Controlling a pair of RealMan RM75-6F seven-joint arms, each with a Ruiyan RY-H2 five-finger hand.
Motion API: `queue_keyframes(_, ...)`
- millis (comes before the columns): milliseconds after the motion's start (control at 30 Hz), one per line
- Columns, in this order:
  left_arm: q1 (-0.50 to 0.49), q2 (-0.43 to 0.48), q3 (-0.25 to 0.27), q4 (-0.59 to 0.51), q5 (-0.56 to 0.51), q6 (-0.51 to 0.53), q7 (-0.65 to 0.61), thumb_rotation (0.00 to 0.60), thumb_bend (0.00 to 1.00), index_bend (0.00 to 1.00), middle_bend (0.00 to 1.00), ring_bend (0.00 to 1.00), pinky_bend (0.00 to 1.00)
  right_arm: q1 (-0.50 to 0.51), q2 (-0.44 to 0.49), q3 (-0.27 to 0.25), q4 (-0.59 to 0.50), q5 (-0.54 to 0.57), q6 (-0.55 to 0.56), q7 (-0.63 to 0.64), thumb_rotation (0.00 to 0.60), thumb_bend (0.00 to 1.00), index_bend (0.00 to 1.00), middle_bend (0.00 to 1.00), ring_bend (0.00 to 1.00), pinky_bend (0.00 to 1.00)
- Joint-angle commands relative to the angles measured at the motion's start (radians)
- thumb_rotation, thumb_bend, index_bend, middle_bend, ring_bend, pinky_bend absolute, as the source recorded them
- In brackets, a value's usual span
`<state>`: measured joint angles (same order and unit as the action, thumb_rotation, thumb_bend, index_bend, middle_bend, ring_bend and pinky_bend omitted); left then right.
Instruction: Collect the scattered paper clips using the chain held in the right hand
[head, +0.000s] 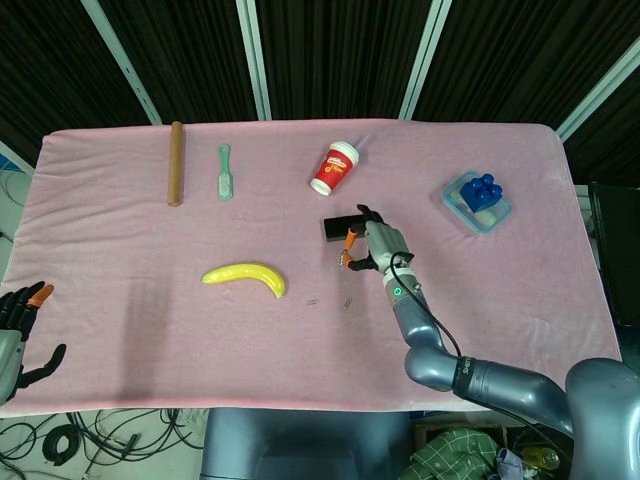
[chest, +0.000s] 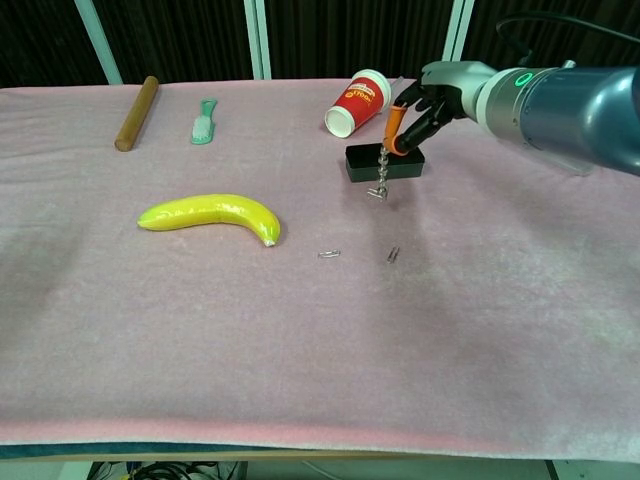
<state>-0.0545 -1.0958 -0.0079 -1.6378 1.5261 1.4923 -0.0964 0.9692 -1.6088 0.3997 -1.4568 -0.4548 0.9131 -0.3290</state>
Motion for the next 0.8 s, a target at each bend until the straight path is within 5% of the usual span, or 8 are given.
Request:
queue_keyframes(33, 0.0, 0.0, 0.0, 0.0, 0.0, 0.0, 0.001, 0.6, 0.36, 0.1, 0.04, 0.0, 0.0, -0.032, 0.036, -0.028, -0.079, -0.035, 0.034, -0.002, 0.6, 0.41, 0.67, 0.0, 0.0, 0.17)
queue_keyframes(367, -0.001, -0.001, -0.001, -0.003, -0.002, -0.001, 0.006, 0.6, 0.36, 0.1, 0.04, 0.0, 0.0, -0.083, 0.067, -0.089, -0.203, -0.102, 0.08, 0.006, 0.6, 0.41, 0.67, 0.0, 0.0, 0.17)
queue_keyframes(800, -0.001, -0.002, -0.001, -0.003, -0.002, -0.001, 0.008, 0.6, 0.36, 0.1, 0.04, 0.0, 0.0, -0.118, 0.046, -0.135, -0.231, -0.15, 0.094, 0.025, 0.6, 0.41, 0.67, 0.0, 0.0, 0.17)
